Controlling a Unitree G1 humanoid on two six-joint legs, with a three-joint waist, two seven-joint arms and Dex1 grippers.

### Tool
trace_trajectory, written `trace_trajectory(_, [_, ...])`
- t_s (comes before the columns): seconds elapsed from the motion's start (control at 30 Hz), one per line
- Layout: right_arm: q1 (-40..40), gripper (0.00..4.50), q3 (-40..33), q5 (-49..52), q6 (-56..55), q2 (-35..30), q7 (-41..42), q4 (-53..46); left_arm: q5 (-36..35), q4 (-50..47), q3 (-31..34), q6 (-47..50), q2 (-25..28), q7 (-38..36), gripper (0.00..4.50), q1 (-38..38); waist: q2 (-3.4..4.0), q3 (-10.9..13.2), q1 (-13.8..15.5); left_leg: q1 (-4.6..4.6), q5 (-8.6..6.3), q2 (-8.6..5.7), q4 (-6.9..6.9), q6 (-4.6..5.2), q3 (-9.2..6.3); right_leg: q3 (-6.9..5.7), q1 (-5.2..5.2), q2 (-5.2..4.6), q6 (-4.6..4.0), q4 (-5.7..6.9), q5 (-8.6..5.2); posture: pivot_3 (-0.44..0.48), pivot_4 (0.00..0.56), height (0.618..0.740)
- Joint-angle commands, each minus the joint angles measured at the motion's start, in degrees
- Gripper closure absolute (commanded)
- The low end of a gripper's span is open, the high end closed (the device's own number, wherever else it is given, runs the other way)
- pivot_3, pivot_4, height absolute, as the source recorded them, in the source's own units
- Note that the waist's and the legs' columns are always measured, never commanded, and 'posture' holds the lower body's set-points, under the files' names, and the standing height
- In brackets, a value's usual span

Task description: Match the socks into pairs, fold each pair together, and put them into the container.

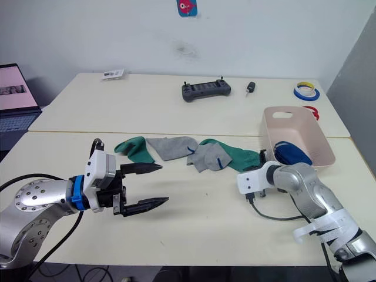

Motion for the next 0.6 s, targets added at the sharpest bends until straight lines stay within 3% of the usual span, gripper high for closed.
trace_trajectory(0.03, [-1.0,4.49,-4.6,5.2,2.3,-1.8,3.8,-4.3,1.5,0.8,-0.2,-2.0,0.0,0.4,0.00,-0.3,0.00,0.0,0.0,0.00,0.00,-0.01,0.00,0.00,0.00,0.00,0.00,0.00,0.00,0.00,0.00,0.000,0.150,0.740])
trace_trajectory(0.23, [-8.9,4.49,-7.3,10.7,3.0,-4.4,9.1,-3.4,2.6,1.9,-0.8,-3.0,-1.4,1.4,0.00,-1.2,0.02,0.0,-0.1,0.01,0.00,0.00,0.01,0.01,0.02,0.01,-0.01,-0.01,0.00,0.01,0.00,0.000,0.150,0.740])
trace_trajectory(0.6, [-25.7,4.49,-6.2,8.0,-5.0,-3.2,4.6,12.6,3.7,3.3,-2.1,-3.9,-3.6,3.4,0.00,-3.4,0.03,0.0,-0.1,-0.02,0.00,-0.01,0.01,0.01,0.07,0.01,-0.06,-0.05,-0.01,0.00,0.00,0.000,0.150,0.740])
